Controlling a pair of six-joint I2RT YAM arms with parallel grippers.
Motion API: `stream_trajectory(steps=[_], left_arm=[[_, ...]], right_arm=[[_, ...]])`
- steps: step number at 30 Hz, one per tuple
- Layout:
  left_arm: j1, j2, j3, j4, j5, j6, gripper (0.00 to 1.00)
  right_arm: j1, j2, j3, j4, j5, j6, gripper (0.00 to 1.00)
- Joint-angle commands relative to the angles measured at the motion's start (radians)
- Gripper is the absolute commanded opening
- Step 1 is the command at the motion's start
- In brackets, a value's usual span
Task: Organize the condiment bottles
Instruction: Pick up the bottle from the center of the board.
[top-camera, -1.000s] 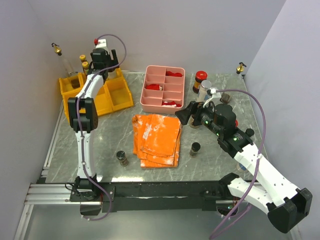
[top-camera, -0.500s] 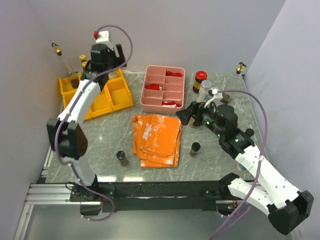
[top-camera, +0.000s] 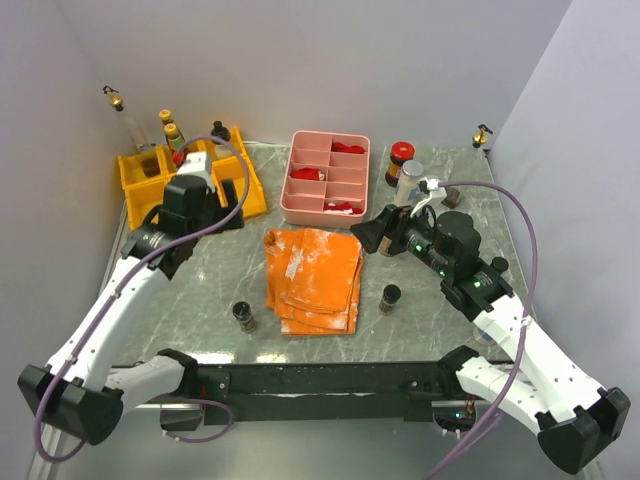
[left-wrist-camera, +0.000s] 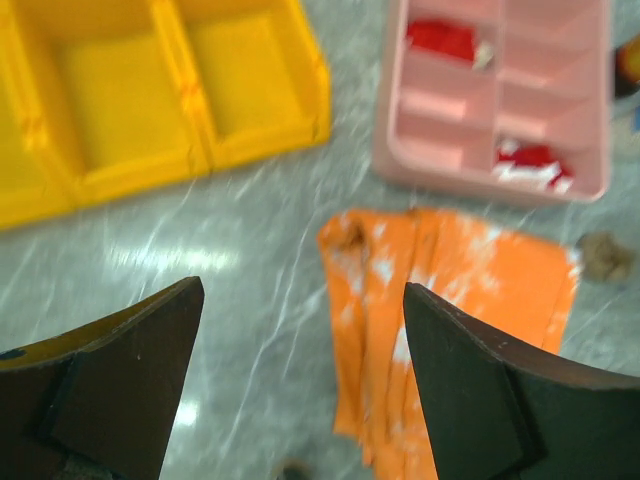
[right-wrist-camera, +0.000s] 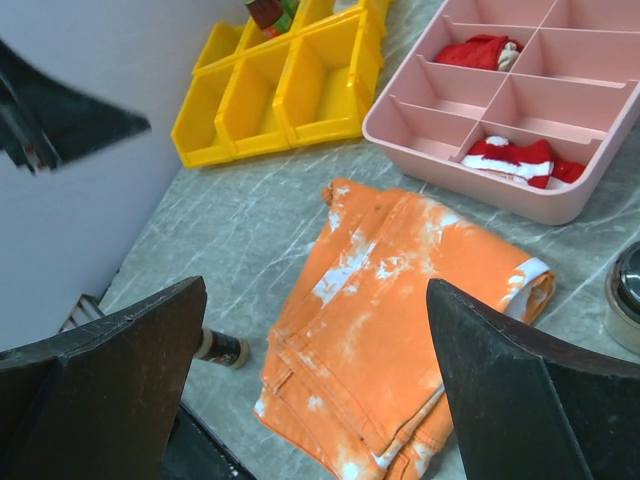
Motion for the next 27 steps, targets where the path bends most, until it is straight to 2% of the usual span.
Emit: stream_trajectory(steps=[1, 5, 12, 16, 20, 25, 27], left_arm=[[-0.006, -0.043, -0.083, -0.166, -0.002, -0.066, 0.84], [-0.026, -0.048, -0.137, -0.235, 0.107, -0.075, 0.77], [-0.080, -0.042, -0.160, -0.262, 0.076, -0.095, 0.75], [-0.092, -0.022, -0.162, -0.298, 0.055, -0.168, 0.72], [-0.097, -0.023, -0.200, -0.286, 0.160, -0.210, 0.69], [-0.134, 0.022, -0.215, -0.390, 0.044, -0.243, 0.70], [-0.144, 0.032, -0.231, -0.415, 0.047, -0.247, 0.69]], right_arm=[[0.003, 0.005, -0.007, 0.052, -0.022, 0.013, 0.98], [0.002, 0.009, -0.007, 0.054, -0.019, 0.013, 0.98], [0.003, 0.030, -0.010, 0.065, -0.023, 0.016, 0.98], [0.003, 0.048, -0.007, 0.060, -0.016, 0.011, 0.98], [0.002, 0.055, -0.006, 0.062, -0.020, 0.011, 0.98], [0.003, 0.058, -0.006, 0.063, -0.013, 0.011, 0.98], [0.003, 0.062, -0.003, 0.060, -0.014, 0.008, 0.98]])
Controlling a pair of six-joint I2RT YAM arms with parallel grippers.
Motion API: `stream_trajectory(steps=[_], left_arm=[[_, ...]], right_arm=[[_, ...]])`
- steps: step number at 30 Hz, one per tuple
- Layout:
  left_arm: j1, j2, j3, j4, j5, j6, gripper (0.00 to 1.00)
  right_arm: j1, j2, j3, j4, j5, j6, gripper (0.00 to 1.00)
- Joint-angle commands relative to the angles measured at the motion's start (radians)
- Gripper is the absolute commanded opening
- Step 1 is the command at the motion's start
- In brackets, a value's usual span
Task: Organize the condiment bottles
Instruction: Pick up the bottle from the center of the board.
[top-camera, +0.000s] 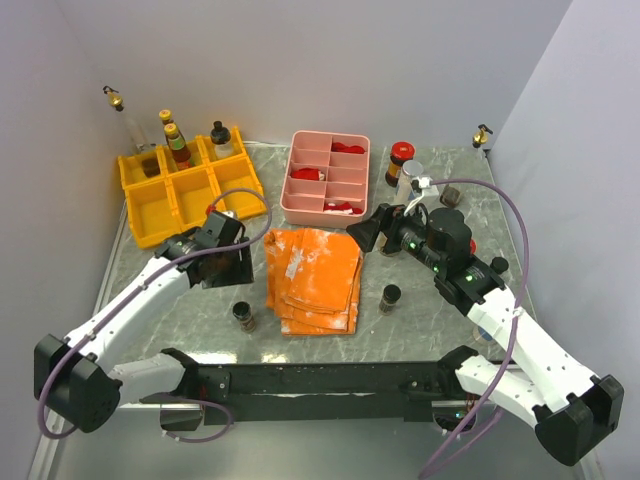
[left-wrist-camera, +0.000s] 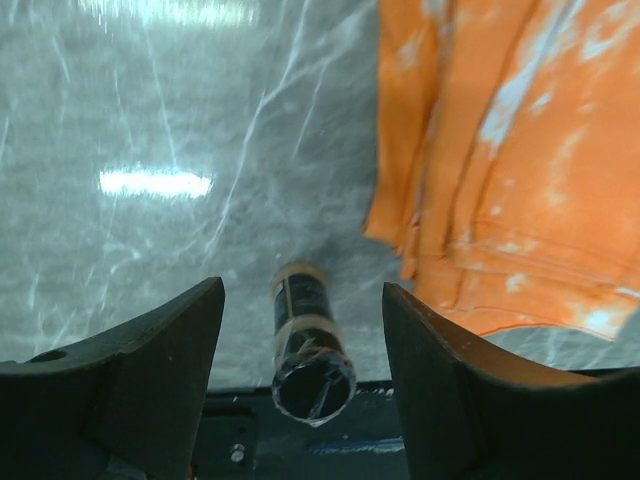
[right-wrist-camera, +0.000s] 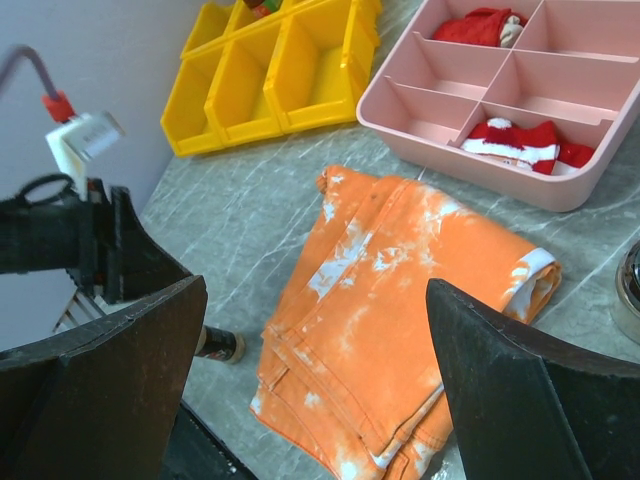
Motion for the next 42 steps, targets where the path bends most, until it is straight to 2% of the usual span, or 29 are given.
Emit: stream_trajectory(steps=[1, 11, 20, 23, 25, 26, 29, 31, 35, 42], left_arm=[[-0.026, 0.012, -0.053, -0.074, -0.034, -0.045, 0.69], [-0.104, 0.003, -0.089, -0.048, 0.001, -0.091, 0.70], [-0.196, 0.052, -0.092, -0.086, 0.001, -0.138, 0.63], [-0.216, 0.046, -0.092, -0.112, -0.009, -0.157, 0.58], [-0.221, 0.033, -0.084, -0.123, -0.026, -0.167, 0.44], [-0.224, 0.030, -0.072, -0.132, -0.035, -0.169, 0.27], [-0.224, 0.020, -0.029, -0.135, -0.058, -0.165, 0.01], [-0.222, 0.030, 0.003, -0.131, -0.084, -0.149, 0.01], [-0.221, 0.105, 0.150, -0.117, -0.240, -0.108, 0.01], [-0.176, 0.363, 0.445, -0.095, -0.342, -0.004, 0.01]], right_arm=[[0.002, 0.006, 0.005, 0.039, -0.001, -0.004, 0.98], [0.003, 0.007, 0.008, 0.042, -0.010, 0.000, 0.98], [0.002, -0.013, 0.003, 0.042, -0.001, -0.003, 0.98], [0.002, -0.013, 0.003, 0.039, -0.006, -0.001, 0.98], [0.003, -0.011, 0.001, 0.043, -0.010, 0.002, 0.98], [0.002, -0.011, 0.001, 0.043, -0.012, 0.003, 0.98], [0.003, -0.014, 0.003, 0.042, -0.010, 0.003, 0.98], [0.003, -0.019, 0.003, 0.042, -0.010, 0.003, 0.98], [0.002, -0.025, 0.001, 0.043, -0.010, 0.004, 0.98], [0.003, -0.019, 0.006, 0.025, 0.016, -0.009, 0.98]])
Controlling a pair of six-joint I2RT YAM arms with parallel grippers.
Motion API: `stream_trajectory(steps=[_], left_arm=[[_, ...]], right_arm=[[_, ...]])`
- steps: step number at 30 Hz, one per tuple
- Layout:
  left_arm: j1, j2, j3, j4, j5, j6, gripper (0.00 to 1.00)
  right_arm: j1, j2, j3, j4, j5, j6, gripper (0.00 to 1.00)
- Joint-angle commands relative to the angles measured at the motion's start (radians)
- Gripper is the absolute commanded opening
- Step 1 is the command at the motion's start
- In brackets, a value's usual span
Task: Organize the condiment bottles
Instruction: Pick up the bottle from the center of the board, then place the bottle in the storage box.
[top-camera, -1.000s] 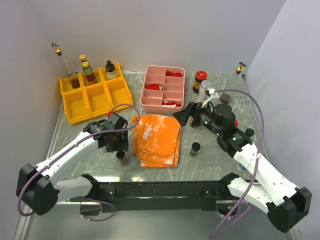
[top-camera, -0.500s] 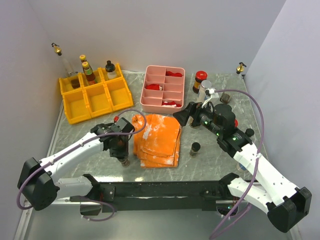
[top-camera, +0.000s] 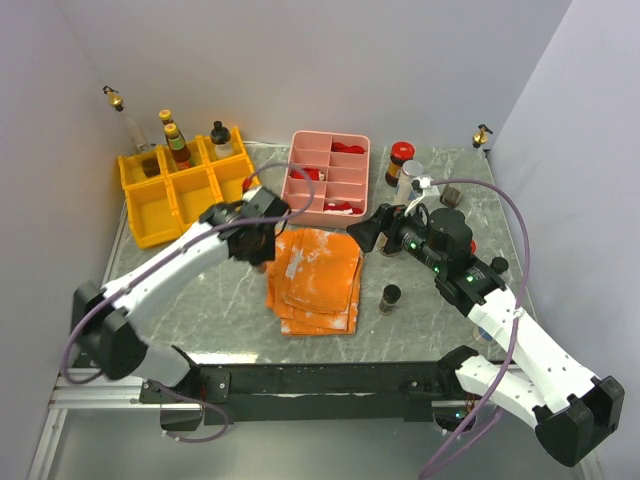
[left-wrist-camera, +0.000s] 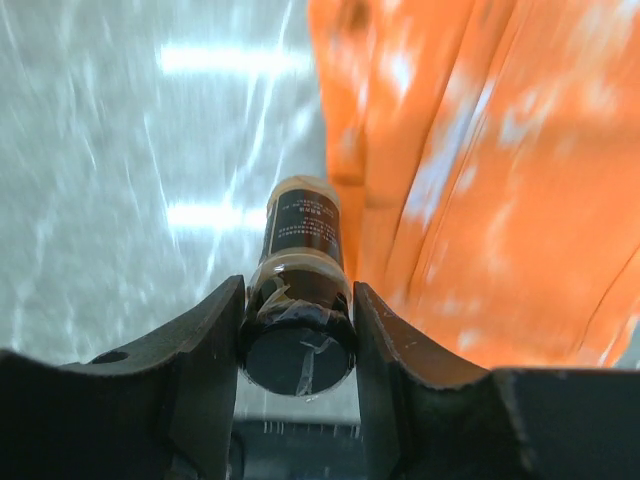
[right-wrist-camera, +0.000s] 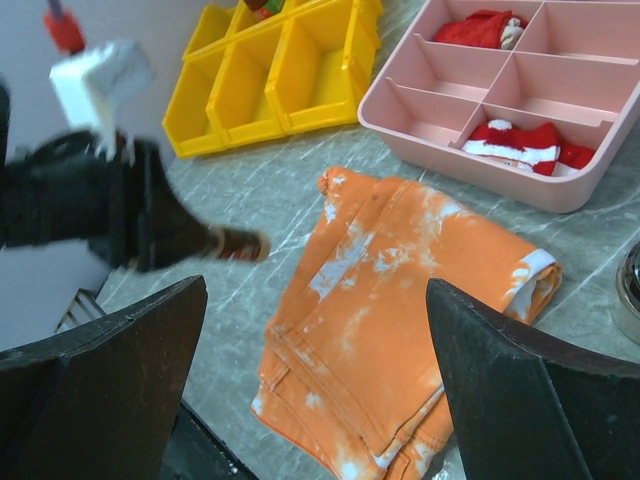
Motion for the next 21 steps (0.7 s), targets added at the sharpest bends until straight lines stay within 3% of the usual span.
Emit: stream_trajectory(steps=[1, 3, 13, 21], left_arm=[[0.067, 0.112, 0.174, 0.031, -0.100, 0.105, 0.01], [0.119, 0.157, 0.246, 0.083, -0.018, 0.171, 0.01], [0.415, 0.471, 0.613, 0.101, 0.133, 0.319, 0.01], [0.446, 0.689, 0.830, 0.154, 0.168, 0.380, 0.01]], right_arm=[[0.002, -0.022, 0.001, 0.029, 0.015, -0.010, 0.98], [0.003, -0.023, 0.000, 0.037, 0.015, -0.007, 0.98], [0.002, -0.008, 0.001, 0.038, 0.006, -0.006, 0.98], [0.003, 0.000, 0.003, 0.034, 0.012, -0.009, 0.98]])
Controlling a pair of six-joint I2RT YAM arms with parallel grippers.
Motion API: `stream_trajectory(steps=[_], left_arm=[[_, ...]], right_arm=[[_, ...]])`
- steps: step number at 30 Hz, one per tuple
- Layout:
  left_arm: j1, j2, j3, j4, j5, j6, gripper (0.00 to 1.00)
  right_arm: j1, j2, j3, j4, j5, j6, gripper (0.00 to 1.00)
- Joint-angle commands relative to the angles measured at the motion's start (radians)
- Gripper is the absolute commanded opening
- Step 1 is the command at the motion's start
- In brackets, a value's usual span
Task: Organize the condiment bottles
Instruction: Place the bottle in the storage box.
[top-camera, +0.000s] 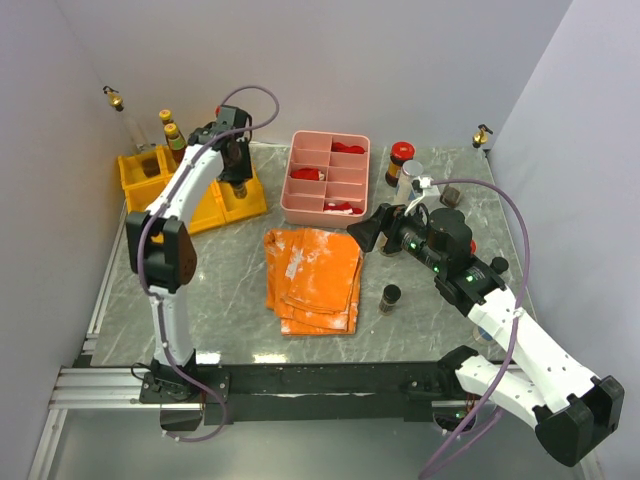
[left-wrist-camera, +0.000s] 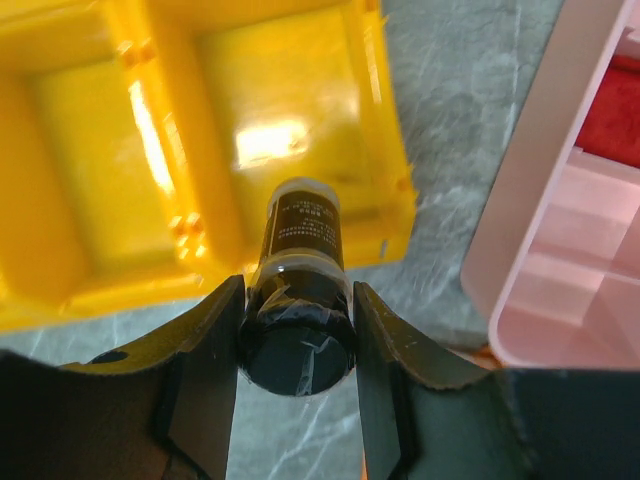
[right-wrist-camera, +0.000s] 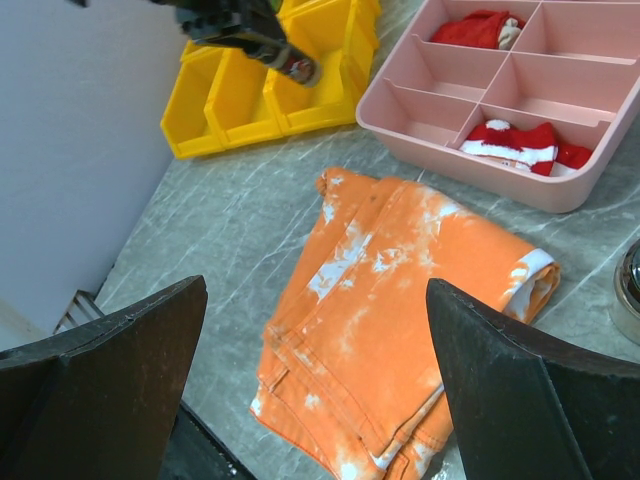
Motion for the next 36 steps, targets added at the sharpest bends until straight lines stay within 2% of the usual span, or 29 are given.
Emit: stream_trajectory(steps=[1, 6, 14, 28, 32, 36], left_arm=[[0.002, 0.076, 0.134, 0.051, 0.051, 0.068, 0.02], [0.040, 0.200, 0.268, 0.035, 0.097, 0.057, 0.06], [0.100, 0.251, 0.274, 0.097, 0.162, 0.061, 0.16], [0.106, 0.333, 0.334, 0.120, 0.149, 0.107, 0.36], [0.106, 0.343, 0.331, 0.152, 0.140, 0.120, 0.50], [0.106, 0.363, 0.339, 0.167, 0.142, 0.132, 0.54]], right_arm=[[0.003, -0.003, 0.003, 0.032, 0.007, -0.010, 0.98], [0.003, 0.000, 0.011, 0.023, 0.021, -0.016, 0.98], [0.002, -0.012, 0.017, 0.012, 0.041, -0.024, 0.98], [0.003, 0.001, 0.025, 0.018, 0.038, -0.022, 0.99], [0.003, 0.003, 0.023, 0.018, 0.031, -0.022, 0.99], [0.002, 0.003, 0.031, 0.014, 0.033, -0.024, 0.99]])
